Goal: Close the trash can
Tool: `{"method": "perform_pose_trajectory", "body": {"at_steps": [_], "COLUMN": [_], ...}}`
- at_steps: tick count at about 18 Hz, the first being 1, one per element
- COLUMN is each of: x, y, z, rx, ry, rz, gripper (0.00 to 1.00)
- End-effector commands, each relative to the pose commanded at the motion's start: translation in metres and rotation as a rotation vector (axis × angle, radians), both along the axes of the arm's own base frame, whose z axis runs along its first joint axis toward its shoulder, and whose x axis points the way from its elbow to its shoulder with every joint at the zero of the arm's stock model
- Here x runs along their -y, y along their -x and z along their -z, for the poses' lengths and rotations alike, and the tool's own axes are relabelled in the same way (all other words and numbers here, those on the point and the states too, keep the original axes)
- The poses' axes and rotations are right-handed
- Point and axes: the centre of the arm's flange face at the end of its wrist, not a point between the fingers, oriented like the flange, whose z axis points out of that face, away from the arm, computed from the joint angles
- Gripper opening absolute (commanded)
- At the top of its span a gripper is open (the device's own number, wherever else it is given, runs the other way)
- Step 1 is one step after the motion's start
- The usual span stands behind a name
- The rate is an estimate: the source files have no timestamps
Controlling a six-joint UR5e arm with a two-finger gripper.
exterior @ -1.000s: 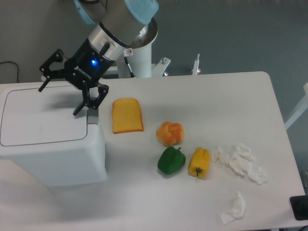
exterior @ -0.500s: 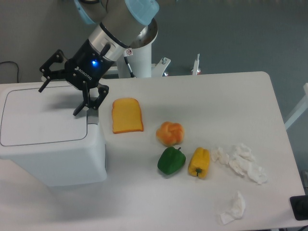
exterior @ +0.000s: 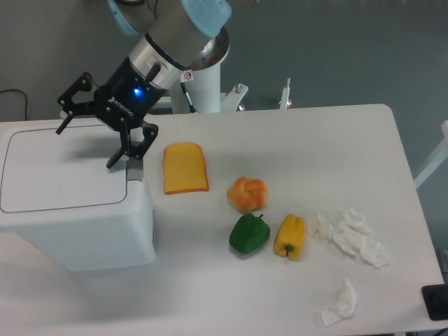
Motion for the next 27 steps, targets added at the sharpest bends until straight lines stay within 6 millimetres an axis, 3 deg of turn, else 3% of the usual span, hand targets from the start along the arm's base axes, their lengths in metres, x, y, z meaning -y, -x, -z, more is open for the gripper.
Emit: {"method": "perform_pose_trajectory", "body": {"at_steps": [8,12,18,21,27], "x": [0.002,0.005,0.020,0.034,0.068], "y": [0.002,0.013,0.053,0.076,0.138], "z": [-0.006,-0.019,-0.049,-0.055,-0.078], "rx": [0.012,-0.004,-0.088,-0.089,-0.088], "ry": [-0.021,-0.042,-0.087,-0.089,-0.150], "rz": [-0.002,-0.020,-0.085,-0.140,-0.246], "gripper": [1.00,1.00,1.00,1.00,1.00]}}
